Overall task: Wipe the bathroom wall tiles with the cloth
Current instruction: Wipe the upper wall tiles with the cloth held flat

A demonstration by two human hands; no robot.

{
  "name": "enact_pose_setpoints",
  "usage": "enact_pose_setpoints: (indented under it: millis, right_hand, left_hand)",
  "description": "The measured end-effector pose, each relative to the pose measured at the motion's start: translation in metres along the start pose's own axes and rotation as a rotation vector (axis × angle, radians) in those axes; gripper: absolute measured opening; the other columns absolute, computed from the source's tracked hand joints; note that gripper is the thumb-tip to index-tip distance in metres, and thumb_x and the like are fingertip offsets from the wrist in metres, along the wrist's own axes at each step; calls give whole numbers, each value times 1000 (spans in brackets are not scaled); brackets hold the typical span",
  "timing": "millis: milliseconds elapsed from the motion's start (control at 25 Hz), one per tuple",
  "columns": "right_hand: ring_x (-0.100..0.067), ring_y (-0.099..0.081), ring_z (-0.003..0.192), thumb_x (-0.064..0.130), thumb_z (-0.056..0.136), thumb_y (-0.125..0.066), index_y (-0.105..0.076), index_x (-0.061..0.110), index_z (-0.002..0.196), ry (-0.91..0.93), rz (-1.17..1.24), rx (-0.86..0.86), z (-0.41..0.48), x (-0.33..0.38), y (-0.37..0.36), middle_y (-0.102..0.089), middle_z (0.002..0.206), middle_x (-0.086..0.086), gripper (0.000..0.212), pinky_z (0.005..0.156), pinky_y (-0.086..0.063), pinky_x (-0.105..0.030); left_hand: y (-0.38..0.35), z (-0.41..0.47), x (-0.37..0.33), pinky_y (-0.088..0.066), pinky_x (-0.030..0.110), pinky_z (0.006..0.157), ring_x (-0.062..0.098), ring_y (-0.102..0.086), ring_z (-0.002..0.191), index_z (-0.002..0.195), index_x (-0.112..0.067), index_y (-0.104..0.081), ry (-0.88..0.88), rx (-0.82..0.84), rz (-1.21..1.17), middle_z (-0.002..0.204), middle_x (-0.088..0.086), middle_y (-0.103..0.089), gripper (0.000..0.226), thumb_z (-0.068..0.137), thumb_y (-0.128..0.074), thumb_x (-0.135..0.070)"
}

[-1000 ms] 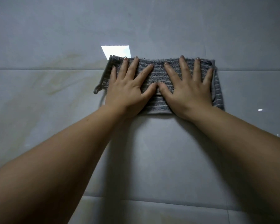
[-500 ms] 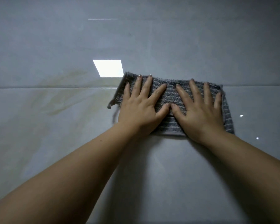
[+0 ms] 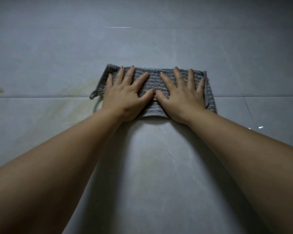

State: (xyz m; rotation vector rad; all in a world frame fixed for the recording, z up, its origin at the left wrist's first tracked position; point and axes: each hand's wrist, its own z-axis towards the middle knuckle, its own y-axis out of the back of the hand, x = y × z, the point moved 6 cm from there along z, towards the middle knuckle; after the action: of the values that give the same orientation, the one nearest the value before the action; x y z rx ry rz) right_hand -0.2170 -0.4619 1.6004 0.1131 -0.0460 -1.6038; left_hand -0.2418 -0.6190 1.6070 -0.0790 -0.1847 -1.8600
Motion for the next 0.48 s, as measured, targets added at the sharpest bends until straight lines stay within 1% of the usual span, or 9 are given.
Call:
enact_pose_setpoints:
  millis: [120, 200, 360, 400, 480]
  right_hand:
    - [-28, 14, 148, 64, 94, -19, -6, 47, 150, 78, 10, -6, -23, 6, -1, 8, 163, 6, 60, 116, 12, -57]
    - [-26, 15, 148, 65, 93, -18, -5, 49, 149, 85, -6, -7, -41, -11, -2, 8, 162, 8, 60, 116, 12, -56]
    - [-26, 13, 149, 72, 76, -1, -4, 51, 148, 28, -40, 4, -49, -57, 0, 7, 162, 8, 75, 117, 9, -55]
    - [-26, 12, 149, 73, 75, 0, -3, 51, 148, 10, -47, 5, -45, -68, 2, 7, 162, 8, 77, 117, 8, -55]
    - [-27, 11, 149, 74, 79, -4, -3, 51, 148, -30, -56, 10, -36, -85, 5, 6, 163, 8, 73, 117, 8, -56]
  left_hand:
    - [-2, -29, -3, 5, 49, 121, 22, 6, 152, 153, -49, -8, 36, -8, -13, 166, -3, 1, 73, 84, -10, -73]
    - [-4, -41, -22, 6, 50, 121, 23, 8, 152, 153, -49, -6, 13, -10, -25, 166, -3, 3, 73, 83, -9, -72]
    - [-10, -37, -63, 9, 51, 120, 25, 12, 152, 154, -48, -5, -17, -4, -33, 166, -1, 5, 70, 89, -12, -72]
    - [-12, -31, -74, 10, 51, 120, 25, 13, 152, 154, -47, -6, -22, -3, -39, 166, -1, 6, 68, 91, -15, -72]
    - [-13, -15, -90, 10, 52, 120, 26, 13, 152, 154, -47, -7, -30, -1, -52, 166, 0, 5, 66, 94, -20, -70]
